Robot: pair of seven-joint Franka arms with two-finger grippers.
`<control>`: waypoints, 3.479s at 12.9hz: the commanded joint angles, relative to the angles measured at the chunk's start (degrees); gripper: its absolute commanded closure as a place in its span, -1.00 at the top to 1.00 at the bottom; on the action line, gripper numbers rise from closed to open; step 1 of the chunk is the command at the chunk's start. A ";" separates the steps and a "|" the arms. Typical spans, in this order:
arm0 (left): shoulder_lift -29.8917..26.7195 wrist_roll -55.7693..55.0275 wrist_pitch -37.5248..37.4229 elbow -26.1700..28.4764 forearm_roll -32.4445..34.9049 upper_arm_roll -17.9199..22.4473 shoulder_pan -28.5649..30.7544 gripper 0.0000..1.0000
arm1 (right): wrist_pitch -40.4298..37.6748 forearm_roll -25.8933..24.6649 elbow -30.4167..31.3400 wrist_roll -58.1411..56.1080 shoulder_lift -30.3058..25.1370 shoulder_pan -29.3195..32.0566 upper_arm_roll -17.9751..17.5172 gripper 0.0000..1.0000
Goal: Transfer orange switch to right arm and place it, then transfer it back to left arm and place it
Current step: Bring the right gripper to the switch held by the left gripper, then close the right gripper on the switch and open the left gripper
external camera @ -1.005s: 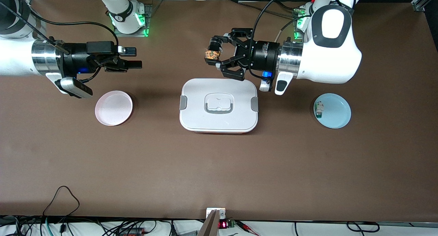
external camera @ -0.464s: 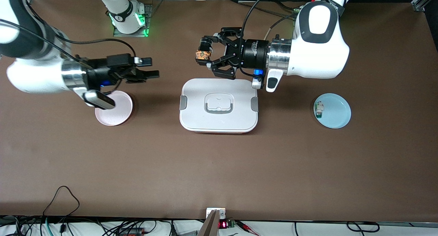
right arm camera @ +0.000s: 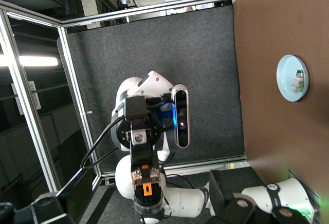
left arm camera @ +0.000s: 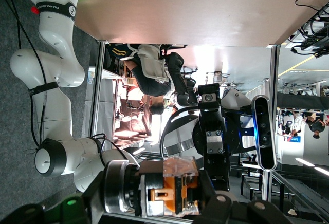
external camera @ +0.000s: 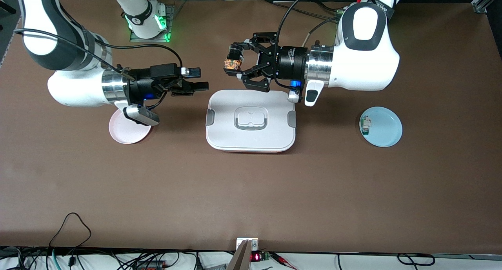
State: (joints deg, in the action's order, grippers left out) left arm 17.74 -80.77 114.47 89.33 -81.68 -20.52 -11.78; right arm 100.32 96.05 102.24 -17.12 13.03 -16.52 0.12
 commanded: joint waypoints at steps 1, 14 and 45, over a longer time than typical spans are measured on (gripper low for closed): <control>0.81 -0.88 0.40 -1.61 -1.46 0.04 -0.35 -1.00 | 2.33 1.51 0.68 -0.46 -1.16 -1.05 -0.39 1.00; 0.81 -0.88 0.40 -1.61 -1.46 0.04 -0.35 -1.00 | 6.64 1.51 3.67 0.15 -4.77 -3.86 -2.85 1.00; 0.72 -0.71 0.22 -1.61 -0.15 0.22 -0.17 1.00 | 8.93 3.44 3.23 -4.07 -5.21 -5.45 -3.20 -0.61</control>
State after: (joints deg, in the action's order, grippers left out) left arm 17.77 -81.14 114.48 88.89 -82.16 -20.37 -11.77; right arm 109.17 98.55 104.51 -19.95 8.76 -22.17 -3.00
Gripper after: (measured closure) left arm 0.044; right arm 0.652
